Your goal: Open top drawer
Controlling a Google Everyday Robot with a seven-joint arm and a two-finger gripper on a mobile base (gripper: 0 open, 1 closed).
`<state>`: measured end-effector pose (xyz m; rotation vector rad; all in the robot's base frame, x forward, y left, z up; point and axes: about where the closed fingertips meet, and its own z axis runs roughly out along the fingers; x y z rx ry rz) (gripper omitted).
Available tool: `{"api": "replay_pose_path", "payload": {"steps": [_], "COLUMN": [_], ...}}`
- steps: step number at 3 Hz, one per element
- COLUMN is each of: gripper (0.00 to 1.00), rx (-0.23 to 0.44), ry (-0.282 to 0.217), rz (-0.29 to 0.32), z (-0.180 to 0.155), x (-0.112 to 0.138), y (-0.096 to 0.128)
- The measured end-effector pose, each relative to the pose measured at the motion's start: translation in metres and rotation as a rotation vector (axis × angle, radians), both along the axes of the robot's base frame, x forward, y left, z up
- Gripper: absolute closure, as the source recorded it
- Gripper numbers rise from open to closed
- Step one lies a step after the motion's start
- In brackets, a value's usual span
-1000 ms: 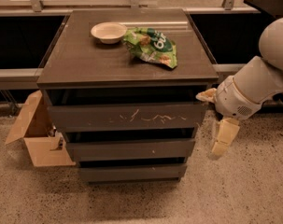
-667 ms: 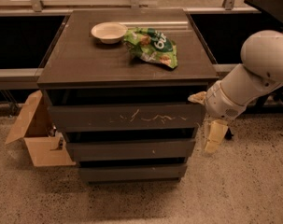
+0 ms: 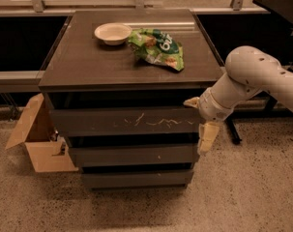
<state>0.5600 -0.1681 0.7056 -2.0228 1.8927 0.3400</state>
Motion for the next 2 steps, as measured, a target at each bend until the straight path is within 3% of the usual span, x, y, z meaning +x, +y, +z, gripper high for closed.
{"api": "replay_pose_path", "payload": {"steps": [2], "gripper": [0.0], "rx": [0.028], "ry": [-0.015], "rz": [0.011], "z": [-0.022], "x": [0.037], "y": [0.006]}}
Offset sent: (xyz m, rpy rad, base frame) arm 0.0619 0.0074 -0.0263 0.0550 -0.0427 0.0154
